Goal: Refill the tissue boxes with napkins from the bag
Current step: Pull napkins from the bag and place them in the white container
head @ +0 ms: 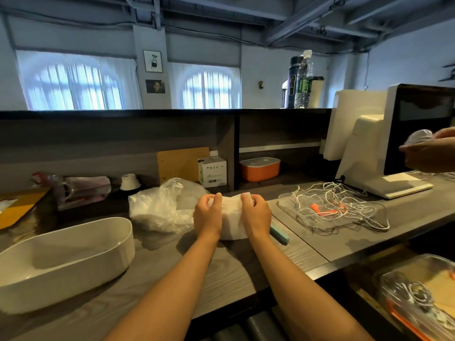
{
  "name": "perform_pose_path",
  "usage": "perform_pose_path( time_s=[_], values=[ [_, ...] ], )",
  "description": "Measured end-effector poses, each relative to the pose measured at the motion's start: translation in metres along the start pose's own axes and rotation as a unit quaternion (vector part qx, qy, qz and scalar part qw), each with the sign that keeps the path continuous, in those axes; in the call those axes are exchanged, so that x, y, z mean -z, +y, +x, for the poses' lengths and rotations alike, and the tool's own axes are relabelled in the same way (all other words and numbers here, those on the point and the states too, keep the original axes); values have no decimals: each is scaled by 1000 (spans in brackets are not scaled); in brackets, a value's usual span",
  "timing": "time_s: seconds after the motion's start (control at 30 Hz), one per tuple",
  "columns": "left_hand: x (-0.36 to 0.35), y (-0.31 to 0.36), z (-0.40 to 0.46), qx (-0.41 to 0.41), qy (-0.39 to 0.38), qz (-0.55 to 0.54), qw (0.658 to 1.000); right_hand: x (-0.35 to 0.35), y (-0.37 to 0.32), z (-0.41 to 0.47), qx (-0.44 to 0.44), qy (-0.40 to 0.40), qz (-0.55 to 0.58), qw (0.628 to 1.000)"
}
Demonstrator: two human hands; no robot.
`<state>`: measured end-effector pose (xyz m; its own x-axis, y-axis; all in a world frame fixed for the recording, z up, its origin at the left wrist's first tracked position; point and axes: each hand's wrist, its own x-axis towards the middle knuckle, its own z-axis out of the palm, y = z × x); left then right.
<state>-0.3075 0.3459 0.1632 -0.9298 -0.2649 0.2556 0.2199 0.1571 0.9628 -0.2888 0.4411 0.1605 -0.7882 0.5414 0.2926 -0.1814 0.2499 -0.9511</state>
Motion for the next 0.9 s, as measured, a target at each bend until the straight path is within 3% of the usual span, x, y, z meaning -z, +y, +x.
perform_pose_path(
  time_s=[0.17,0.33,0.5,0.7,0.9],
  values=[
    [5,1,0,10,76,-29,997,-6,-1,6,18,-19,7,1000],
    [0,1,1,1,27,17,1000,-4,1,11,-14,-20,7,1000],
    [1,3,-3,-6,10,-43,999,-6,-3,9,7,-66,47,997],
    [4,3,-3,-13,32,-10,999,1,1,14,-34,11,68,997],
    [4,4,-2,-29,6,-33,999,-4,-3,10,-19,-41,81,996]
  ],
)
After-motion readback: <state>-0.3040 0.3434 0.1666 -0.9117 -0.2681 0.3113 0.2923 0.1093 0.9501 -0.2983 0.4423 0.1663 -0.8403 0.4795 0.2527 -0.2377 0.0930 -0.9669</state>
